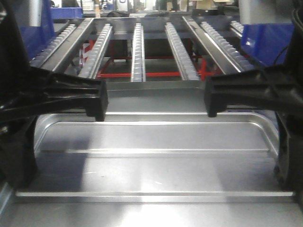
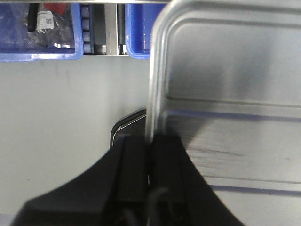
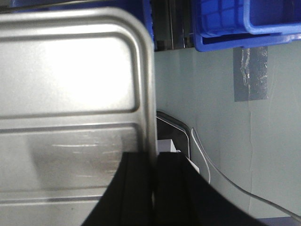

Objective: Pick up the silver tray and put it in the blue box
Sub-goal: 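Hold the tray level with both grippers while the base turns away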

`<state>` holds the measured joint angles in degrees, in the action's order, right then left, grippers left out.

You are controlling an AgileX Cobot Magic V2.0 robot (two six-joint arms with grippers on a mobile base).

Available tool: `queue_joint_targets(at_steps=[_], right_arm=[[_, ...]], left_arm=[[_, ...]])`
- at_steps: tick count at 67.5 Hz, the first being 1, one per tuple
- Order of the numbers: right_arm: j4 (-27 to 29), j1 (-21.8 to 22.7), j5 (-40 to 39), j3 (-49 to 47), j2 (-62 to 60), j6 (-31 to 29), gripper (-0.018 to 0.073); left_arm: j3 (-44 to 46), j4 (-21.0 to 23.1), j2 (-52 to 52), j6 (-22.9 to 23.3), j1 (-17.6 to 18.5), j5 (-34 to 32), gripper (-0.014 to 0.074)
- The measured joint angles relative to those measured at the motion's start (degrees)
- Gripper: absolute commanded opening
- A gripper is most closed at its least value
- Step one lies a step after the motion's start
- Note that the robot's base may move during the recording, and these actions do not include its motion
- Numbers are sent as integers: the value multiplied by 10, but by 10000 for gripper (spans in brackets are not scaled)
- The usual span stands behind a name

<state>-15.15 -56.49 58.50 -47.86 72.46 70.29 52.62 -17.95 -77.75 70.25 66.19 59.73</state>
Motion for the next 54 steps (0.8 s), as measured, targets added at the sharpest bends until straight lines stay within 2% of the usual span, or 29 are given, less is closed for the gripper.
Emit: queue_joint_targets(at_steps=[54], right_arm=[[0, 0, 0, 0, 0, 0, 50]], left_arm=[[0, 0, 0, 0, 0, 0, -100]])
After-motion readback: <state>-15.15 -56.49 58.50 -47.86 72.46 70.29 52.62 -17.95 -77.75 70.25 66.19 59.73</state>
